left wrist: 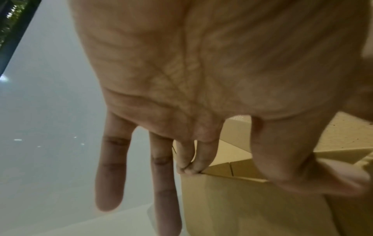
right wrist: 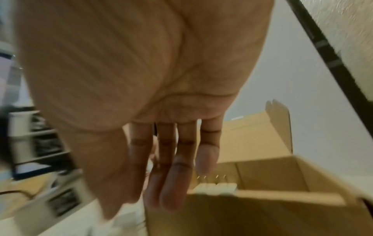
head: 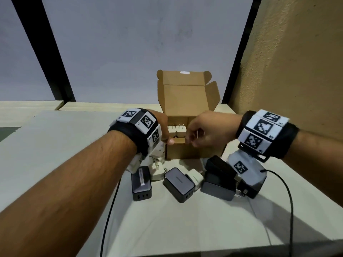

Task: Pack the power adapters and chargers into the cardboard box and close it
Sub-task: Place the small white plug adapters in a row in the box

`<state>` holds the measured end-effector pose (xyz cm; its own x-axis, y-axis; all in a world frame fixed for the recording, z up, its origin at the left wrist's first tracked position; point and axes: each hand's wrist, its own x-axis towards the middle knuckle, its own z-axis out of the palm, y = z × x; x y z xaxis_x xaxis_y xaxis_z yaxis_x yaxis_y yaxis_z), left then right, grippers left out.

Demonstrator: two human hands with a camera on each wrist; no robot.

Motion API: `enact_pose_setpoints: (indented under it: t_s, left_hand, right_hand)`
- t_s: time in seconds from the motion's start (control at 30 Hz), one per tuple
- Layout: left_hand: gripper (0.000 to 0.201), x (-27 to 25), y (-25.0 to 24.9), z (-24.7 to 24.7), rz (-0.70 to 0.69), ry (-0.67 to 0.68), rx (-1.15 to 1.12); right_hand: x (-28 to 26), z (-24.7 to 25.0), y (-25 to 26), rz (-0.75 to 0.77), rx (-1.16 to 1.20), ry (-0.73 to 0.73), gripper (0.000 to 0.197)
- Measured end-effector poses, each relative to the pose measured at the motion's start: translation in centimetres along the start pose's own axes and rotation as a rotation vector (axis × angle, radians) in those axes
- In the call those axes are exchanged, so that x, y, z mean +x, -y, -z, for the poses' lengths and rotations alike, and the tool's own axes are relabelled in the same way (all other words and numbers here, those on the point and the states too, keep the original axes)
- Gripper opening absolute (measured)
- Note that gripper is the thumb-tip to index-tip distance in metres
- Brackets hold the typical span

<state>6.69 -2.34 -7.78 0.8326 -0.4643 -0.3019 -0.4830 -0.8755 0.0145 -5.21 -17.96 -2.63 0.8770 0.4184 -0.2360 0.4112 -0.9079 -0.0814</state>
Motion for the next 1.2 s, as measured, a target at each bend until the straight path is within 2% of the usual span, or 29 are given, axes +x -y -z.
enact_pose_setpoints:
  t_s: [0.1,0.17,0.27,0.33,0.37,0.47,0.53,0.6,0.67,0.7,0.8,0.87,0.93,1.1,1.2]
  left_hand:
    - [0.045,0.2,0.2,-0.2,0.003,0.002,-0.039]
    - [0.048,0.5,0.2,-0.4,-0.004,-0.059,-0.028]
    - [0.048,0.5,0.0,-0.6,0.042,-0.068,0.0]
    - [0.054,0.7,0.3,-0.6,0.029,-0.078,-0.018]
    - [0.055,0.7,0.5,-0.6,0.029,-0.08,-0.029]
    - [0.041,0.6,0.4,-0.2,0.035,-0.028,-0.023]
    - [0.041,0.3,0.0,0.1,0.042,-0.03,-0.002]
    - [0.052,0.5,0.1,0.2,0.029,-0.051,0.019]
    - [0.06,0.9,0.1,0.3,0.034,-0.057,0.041]
    - [0.06,1.0,0.2,0.0,0.031,-0.049,0.053]
    - [0.061,1.2,0.5,-0.4,-0.007,-0.046,0.064]
    - [0.065,0.8,0.3,-0.3,-0.006,-0.056,0.047]
    - [0.066,0.8,0.2,0.0,-0.013,-0.055,0.034]
    - [0.063,1.6,0.0,0.1,0.016,-0.034,0.086]
    - [0.056,1.5,-0.2,0.1,0.027,-0.033,0.096]
  right_hand:
    - [-2.2,-1.5,1.9,0.059,0.057,0.255,0.045]
    - [-2.4,-2.9,2.5,0.078,0.009,0.307,0.058]
    - [-2.2,-4.5,2.5,0.077,-0.025,0.237,0.065]
    - [-2.1,-4.8,2.3,0.05,-0.003,0.197,0.066]
    - [-2.1,-4.8,2.3,0.044,0.006,0.179,0.064]
    - [-2.2,-3.6,1.8,0.047,0.062,0.087,0.05]
    - [-2.1,-2.0,1.0,0.037,0.163,-0.017,0.036]
    - [-1.3,-0.5,-0.2,0.004,0.221,-0.185,0.026]
    - [0.3,0.1,-1.9,-0.084,0.198,-0.331,0.029]
    - [1.1,0.0,-2.5,-0.145,0.169,-0.34,0.031]
    - [3.5,-0.8,-4.0,-0.296,0.004,-0.159,0.04]
    - [4.3,-1.5,-4.5,-0.344,-0.123,-0.019,0.047]
    - [4.9,-2.2,-4.7,-0.364,-0.164,0.054,0.052]
    - [6.4,-3.3,-4.5,-0.387,-0.247,0.105,0.049]
    - [6.5,-2.5,-4.5,-0.429,-0.275,0.06,0.049]
